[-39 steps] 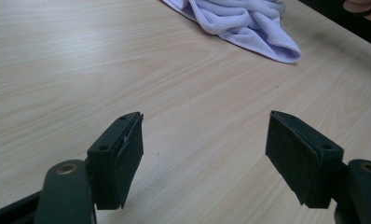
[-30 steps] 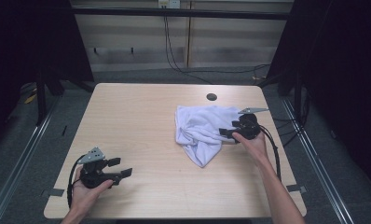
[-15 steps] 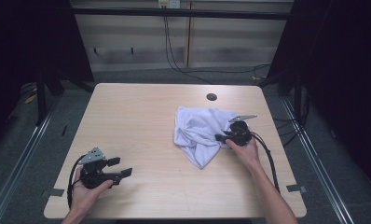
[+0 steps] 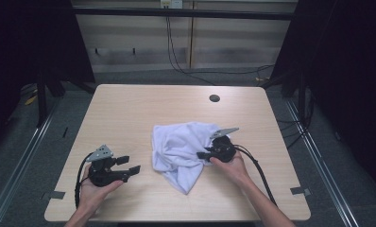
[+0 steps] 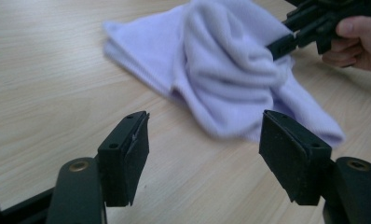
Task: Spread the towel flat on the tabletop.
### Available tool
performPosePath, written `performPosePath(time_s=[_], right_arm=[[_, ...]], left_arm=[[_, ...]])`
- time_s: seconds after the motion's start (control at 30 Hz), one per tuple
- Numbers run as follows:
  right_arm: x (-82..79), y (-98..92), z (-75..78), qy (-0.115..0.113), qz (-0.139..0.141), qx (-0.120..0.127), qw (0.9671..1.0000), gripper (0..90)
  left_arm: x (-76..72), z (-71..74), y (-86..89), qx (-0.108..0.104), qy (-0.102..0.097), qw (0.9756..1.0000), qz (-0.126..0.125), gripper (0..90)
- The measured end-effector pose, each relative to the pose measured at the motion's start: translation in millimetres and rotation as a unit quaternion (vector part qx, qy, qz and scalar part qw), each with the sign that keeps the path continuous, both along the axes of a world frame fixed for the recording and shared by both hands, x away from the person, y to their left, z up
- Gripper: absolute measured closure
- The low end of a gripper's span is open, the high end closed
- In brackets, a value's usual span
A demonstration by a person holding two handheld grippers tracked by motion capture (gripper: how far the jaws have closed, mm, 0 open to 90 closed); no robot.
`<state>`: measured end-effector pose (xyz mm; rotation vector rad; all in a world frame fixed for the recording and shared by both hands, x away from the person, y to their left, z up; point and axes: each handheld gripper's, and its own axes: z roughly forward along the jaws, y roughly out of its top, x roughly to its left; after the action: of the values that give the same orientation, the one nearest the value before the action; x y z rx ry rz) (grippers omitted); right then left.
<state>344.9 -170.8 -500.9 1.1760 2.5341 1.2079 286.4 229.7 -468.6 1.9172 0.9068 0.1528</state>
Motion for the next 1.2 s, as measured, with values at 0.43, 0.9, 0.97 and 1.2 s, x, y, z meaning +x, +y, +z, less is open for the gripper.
performPosePath(time_s=[0.43, 0.9, 0.97, 1.2], right_arm=[[-49.6, 38.6, 24.8, -0.005, 0.078, 0.008, 0.9969, 42.4], [-41.9, -36.0, 35.3, -0.04, -0.026, 0.072, 0.9962, 47.3], [-41.7, -36.4, 33.0, -0.038, -0.026, 0.067, 0.9967, 47.8], [-37.5, -33.0, 13.2, -0.021, -0.017, 0.022, 0.9994, 50.0]], left_arm=[[13.5, 21.6, -27.4, -0.031, -0.032, 0.9989, -0.013, 60.7], [30.1, -19.5, -47.6, 0.069, 0.039, 0.9955, -0.052, 85.6], [30.9, -20.7, -42.5, 0.057, 0.053, 0.9956, -0.052, 86.7], [32.9, -21.1, -23.5, 0.05, 0.063, 0.9952, -0.056, 85.9]])
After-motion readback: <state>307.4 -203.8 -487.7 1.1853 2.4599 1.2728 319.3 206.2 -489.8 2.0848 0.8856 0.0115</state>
